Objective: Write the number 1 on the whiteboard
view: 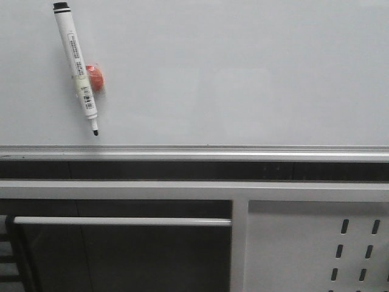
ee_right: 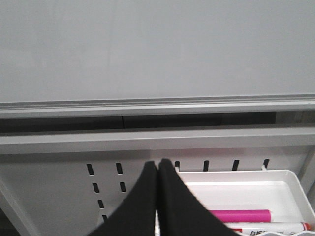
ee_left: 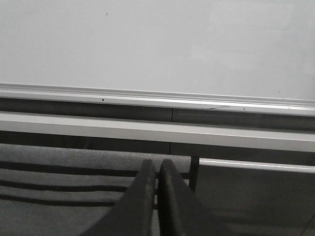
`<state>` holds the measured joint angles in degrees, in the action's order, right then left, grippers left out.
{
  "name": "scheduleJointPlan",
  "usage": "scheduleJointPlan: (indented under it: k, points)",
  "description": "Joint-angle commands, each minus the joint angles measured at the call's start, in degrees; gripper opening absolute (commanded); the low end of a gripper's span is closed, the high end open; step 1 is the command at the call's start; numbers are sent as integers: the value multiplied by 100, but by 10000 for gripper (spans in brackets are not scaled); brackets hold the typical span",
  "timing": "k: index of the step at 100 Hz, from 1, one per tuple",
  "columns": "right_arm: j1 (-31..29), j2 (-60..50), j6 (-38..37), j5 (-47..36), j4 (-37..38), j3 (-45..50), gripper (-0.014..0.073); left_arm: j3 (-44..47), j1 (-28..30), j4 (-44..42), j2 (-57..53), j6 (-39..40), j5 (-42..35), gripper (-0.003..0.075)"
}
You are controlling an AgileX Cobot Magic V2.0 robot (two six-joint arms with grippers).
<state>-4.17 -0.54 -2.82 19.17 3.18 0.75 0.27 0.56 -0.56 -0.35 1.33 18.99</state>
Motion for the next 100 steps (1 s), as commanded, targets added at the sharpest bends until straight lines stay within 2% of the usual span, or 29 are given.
scheduleJointPlan:
  k: [1,10,15,28,39,58,82,95,100]
  points:
    - [-44,-105,20,-425,316,153,-79,129,8,-232,-149,33,-573,-18]
    - [-44,-105,20,-1227,220,153,-79,129,8,-284,-149,33,-1323,-18]
    - [-44,-105,20,-1797,220,153,-79,129,8,-284,-149,33,-2081,-18]
    - [-44,-105,20,-3286,220,153,-79,129,8,-272,-149,33,-3416,-18]
    - [-44,-105,20,-4064,220,153,-79,129,8,-272,-149,33,-3946,-18]
    - [-44,-105,10,-5238,197,153,-79,129,8,-272,-149,33,-4160,-18]
    - [-44,-105,-118,-5597,179,153,-79,129,8,-226,-149,73,-4339,-18]
    - [-44,-105,-175,-6561,179,153,-79,-100,-4,-219,-149,413,-4352,-18]
    - [-44,-105,-511,-6816,179,153,-79,-303,-4,-249,-149,413,-4161,-18]
